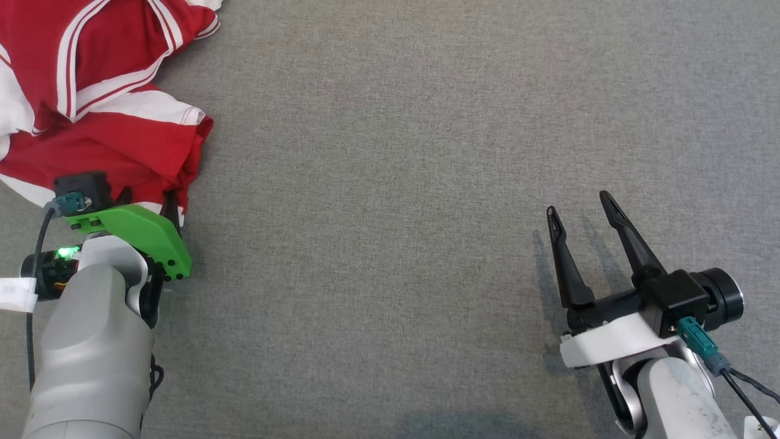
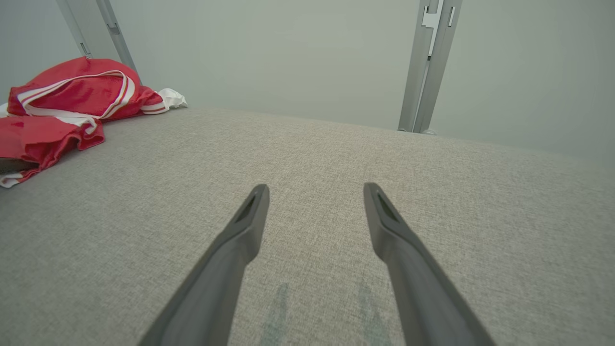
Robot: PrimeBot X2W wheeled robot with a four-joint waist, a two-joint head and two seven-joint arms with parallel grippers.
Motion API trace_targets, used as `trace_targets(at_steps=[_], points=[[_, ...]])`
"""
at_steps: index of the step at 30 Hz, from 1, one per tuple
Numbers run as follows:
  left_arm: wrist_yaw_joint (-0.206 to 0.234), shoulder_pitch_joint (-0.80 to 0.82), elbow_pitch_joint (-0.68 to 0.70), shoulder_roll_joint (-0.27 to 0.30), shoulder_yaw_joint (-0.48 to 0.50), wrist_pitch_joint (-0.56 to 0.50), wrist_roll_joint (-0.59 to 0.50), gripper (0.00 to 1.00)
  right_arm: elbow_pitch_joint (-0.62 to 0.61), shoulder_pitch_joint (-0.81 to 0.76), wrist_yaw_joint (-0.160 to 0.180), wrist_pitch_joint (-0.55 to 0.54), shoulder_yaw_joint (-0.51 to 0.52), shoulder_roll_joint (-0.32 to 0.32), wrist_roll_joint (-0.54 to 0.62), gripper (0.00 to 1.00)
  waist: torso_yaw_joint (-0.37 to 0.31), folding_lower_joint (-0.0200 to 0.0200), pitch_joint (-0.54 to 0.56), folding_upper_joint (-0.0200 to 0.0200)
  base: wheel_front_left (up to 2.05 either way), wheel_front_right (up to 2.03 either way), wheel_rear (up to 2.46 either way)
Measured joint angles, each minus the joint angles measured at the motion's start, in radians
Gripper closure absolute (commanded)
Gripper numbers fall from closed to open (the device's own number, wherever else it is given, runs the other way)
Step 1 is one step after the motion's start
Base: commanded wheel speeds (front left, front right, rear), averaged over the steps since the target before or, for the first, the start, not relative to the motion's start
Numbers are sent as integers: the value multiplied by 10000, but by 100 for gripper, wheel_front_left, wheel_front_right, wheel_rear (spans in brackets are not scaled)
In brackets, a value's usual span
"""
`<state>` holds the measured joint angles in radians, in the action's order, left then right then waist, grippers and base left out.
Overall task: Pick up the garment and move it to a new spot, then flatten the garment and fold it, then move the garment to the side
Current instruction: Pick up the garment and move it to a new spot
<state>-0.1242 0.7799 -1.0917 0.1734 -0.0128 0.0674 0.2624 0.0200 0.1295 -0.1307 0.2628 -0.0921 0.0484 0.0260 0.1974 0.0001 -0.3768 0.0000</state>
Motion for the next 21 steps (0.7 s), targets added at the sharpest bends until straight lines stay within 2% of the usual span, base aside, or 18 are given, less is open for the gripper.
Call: trace_targets(at_steps=[2,13,21], points=[[-4,78,-150,33,8,42,94,100,-4,2,0,0,4,0,-8,0,-41,0,-19,0,0,0,0],[-35,120,-249,56,-247,1302,334,100,46,-8,0,0,117,0,-245,0,-10,0,354,0,0,0,0],[-46,22,1108,-36,-732,1896,372,100,157,-81,0,0,63,0,-610,0,42,0,968,0,0,0,0]])
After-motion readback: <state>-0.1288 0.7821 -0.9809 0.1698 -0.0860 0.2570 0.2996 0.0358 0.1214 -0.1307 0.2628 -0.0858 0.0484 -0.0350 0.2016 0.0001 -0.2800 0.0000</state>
